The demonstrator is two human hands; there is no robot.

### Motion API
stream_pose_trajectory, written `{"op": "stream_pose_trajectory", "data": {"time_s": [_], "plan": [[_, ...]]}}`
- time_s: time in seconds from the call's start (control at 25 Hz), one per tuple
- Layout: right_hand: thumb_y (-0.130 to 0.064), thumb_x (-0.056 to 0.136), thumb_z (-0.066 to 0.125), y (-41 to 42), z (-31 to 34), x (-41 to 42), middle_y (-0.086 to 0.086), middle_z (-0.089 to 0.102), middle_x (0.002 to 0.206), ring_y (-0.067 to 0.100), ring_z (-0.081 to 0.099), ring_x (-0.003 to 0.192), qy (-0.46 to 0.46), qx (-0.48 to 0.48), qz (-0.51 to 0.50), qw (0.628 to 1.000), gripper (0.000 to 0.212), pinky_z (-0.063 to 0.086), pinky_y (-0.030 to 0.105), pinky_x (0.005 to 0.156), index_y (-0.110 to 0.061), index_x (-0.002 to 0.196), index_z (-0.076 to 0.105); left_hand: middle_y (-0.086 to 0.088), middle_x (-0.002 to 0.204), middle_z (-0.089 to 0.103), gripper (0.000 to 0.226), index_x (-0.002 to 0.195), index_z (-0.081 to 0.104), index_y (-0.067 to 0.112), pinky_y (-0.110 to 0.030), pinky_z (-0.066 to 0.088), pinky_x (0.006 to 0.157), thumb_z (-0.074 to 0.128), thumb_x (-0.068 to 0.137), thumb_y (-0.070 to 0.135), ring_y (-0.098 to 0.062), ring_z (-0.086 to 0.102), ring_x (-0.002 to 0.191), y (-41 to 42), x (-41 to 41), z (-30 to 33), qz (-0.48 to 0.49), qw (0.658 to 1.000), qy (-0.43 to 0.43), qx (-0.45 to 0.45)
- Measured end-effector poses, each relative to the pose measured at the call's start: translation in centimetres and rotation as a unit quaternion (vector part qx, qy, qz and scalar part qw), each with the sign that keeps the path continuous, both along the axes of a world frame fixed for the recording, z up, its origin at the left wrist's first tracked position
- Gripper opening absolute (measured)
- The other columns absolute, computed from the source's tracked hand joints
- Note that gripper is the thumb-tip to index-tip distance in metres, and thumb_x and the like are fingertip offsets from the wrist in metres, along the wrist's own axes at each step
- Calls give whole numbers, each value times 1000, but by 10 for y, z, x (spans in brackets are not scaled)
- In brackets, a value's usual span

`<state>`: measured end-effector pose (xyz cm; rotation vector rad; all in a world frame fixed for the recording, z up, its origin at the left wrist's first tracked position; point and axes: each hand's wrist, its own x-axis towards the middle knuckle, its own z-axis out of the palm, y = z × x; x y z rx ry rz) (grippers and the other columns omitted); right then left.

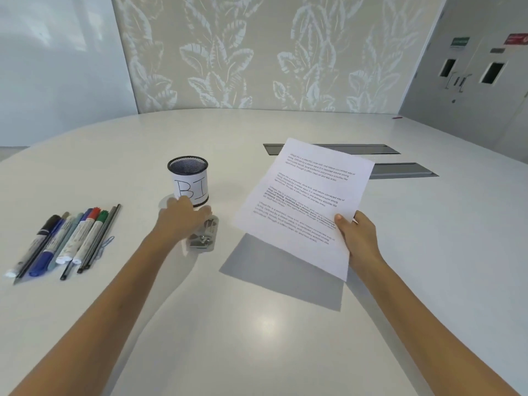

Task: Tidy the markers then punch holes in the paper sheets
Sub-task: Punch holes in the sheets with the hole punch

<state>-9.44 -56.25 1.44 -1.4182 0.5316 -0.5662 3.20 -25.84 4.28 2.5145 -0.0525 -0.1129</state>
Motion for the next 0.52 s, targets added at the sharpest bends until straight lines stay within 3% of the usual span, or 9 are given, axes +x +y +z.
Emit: {"op": "stream_pose_trajectory", "data": {"time_s": [0.08, 0.2, 0.36, 0.44, 0.52], "plan": [[-12, 93, 57, 3, -5, -2, 3, 72, 103, 21, 71, 89, 20, -32, 30, 999, 11, 58, 34, 73, -18, 99, 64, -21, 120, 52, 51, 106, 54, 3, -38, 42, 89, 52, 84, 48, -39, 52, 110, 8, 0, -5, 1, 996, 85, -25], [-12, 93, 58, 7, -9, -3, 3, 74, 99, 20, 72, 86, 35, -59, 66, 995, 12, 59, 31, 68, -18, 100, 65, -21, 101, 59, 22, 85, 49, 8, -35, 36, 73, 53, 88, 30, -31, 53, 85, 10, -2, -11, -31, 989, 102, -105], [-9, 92, 59, 9, -11, -6, 3, 75, 95, 17, 73, 78, 27, -48, 91, 994, 15, 58, 28, 61, -13, 104, 66, -24, 101, 62, 11, 90, 54, 11, -46, 54, 81, 56, 86, 20, -39, 66, 87, 9, 1, -11, -21, 959, 105, -261], [-9, 92, 59, 9, -12, -9, 1, 76, 92, 16, 73, 76, 16, -43, 91, 995, 15, 58, 26, 58, -13, 104, 67, -17, 86, 62, 7, 84, 53, 15, -41, 59, 60, 59, 87, 17, -31, 68, 62, 7, -2, -12, -22, 927, 133, -349], [-9, 92, 60, 9, -15, -12, -1, 77, 89, 16, 73, 76, 4, -43, 88, 995, 14, 57, 25, 58, -13, 103, 67, -11, 84, 61, 6, 88, 51, 15, -30, 56, 48, 56, 91, 14, -22, 64, 57, 3, -4, -16, -21, 897, 149, -417]]}}
